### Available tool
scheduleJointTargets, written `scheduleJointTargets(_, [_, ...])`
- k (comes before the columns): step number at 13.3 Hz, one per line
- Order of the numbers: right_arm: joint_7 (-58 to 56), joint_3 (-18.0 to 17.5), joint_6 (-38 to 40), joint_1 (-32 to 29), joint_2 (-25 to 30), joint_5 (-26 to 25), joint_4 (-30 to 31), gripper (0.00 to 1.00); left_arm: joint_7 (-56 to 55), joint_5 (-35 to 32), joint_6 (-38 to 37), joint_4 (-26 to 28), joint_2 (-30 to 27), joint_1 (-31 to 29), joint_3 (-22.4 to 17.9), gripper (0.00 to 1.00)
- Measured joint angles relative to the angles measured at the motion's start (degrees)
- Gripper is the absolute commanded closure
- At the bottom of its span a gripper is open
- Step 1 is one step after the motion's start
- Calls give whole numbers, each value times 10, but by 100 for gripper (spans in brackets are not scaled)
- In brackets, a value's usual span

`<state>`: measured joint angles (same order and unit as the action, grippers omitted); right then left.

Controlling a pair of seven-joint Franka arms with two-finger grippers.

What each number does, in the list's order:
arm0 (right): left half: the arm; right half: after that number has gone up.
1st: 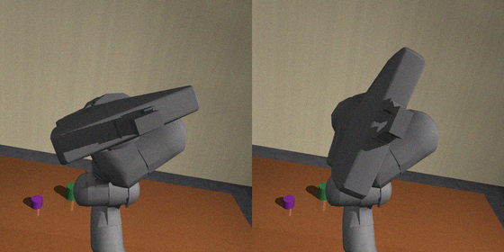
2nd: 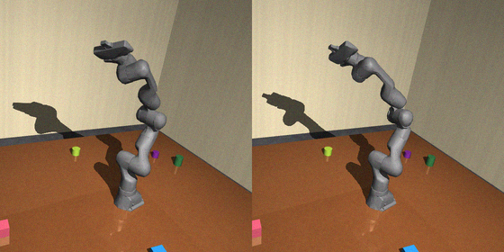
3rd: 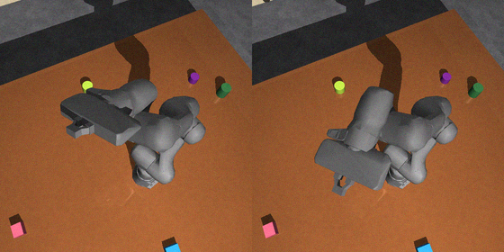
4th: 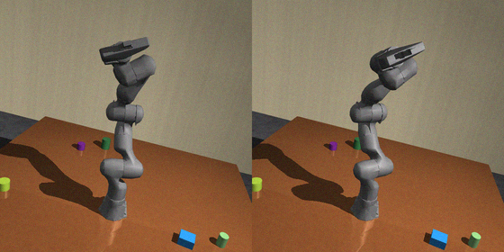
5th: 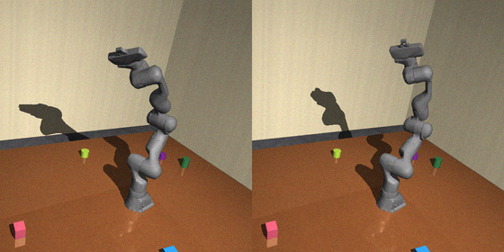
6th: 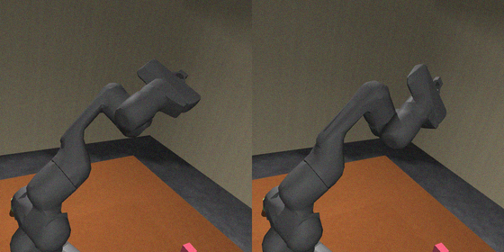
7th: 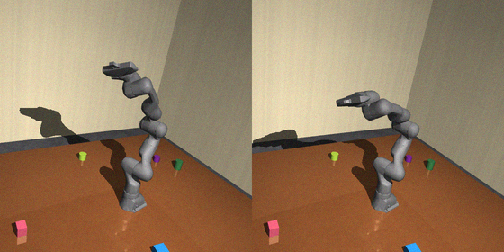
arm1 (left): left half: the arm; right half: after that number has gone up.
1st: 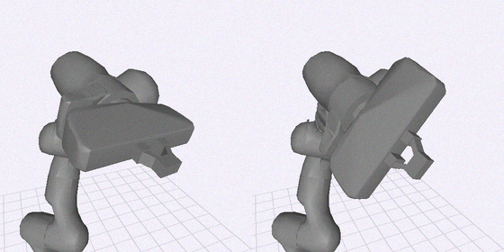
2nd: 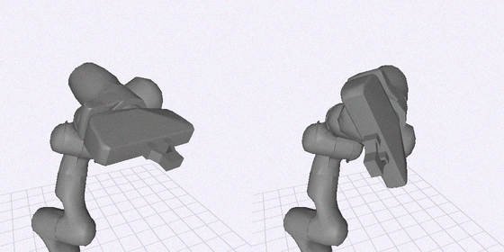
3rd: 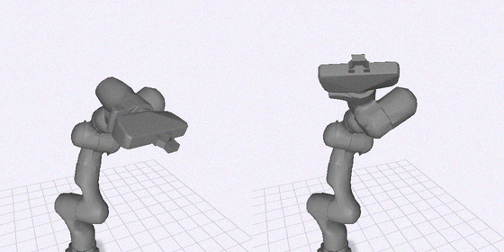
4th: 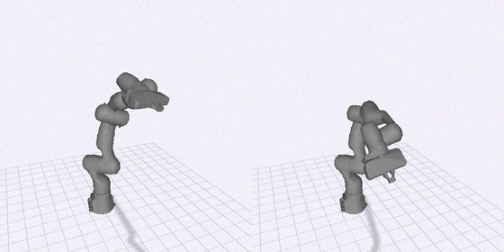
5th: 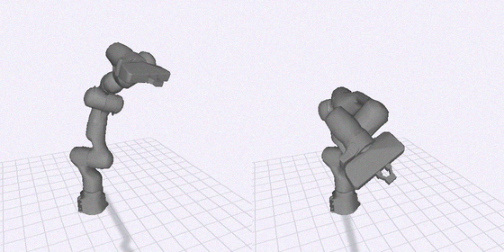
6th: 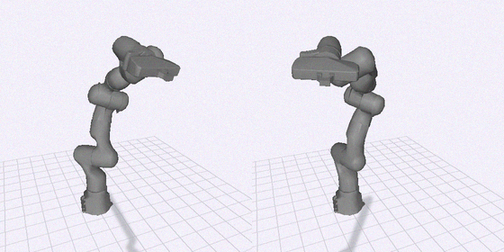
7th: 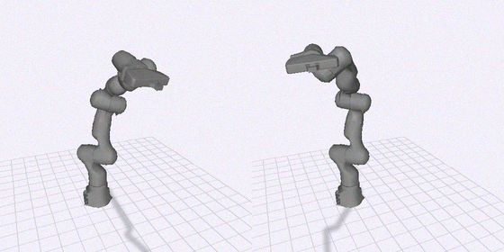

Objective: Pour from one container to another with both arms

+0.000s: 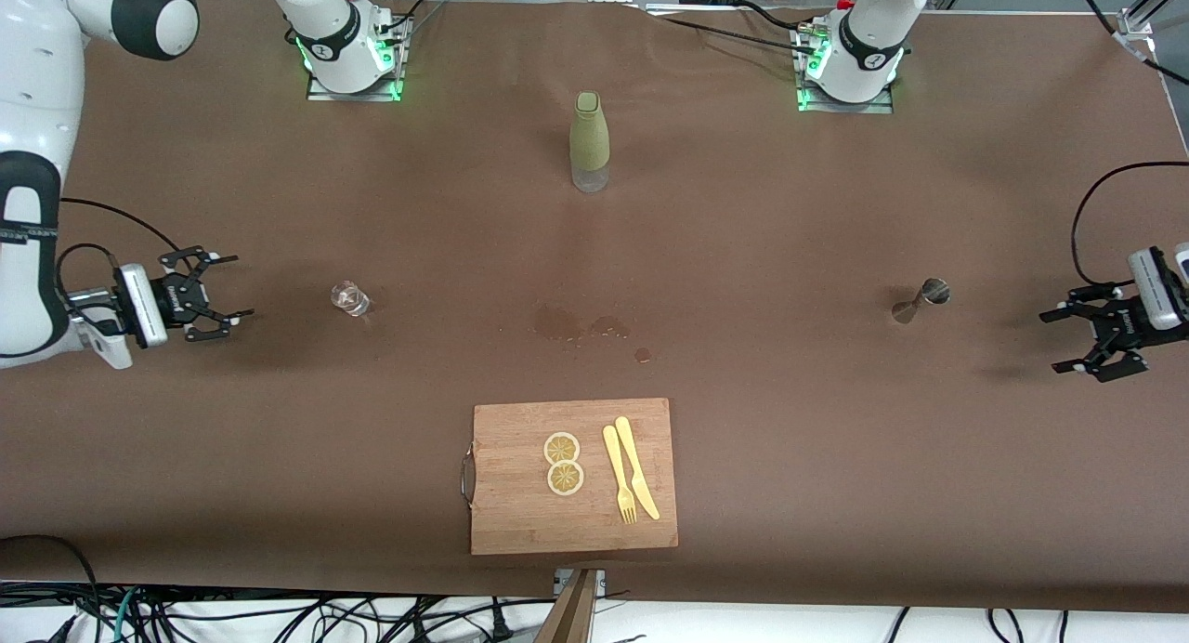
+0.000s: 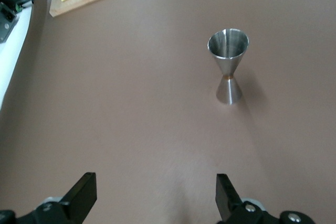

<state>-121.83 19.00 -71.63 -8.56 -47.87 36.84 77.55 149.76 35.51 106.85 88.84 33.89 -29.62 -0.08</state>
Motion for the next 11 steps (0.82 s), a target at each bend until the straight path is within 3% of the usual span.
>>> scheduleJointTargets(5, [172, 0, 33, 21, 109, -81, -5, 0, -271, -152, 13, 36, -155, 73, 2, 0])
scheduleJointTargets(8, [332, 0, 78, 67, 173, -128, -19, 0, -474, -224, 2, 62, -219, 114, 2, 0])
scheduleJointTargets(11, [455, -21, 88, 105, 224, -239, -60, 0, -705, -268, -32, 70, -254, 144, 2, 0])
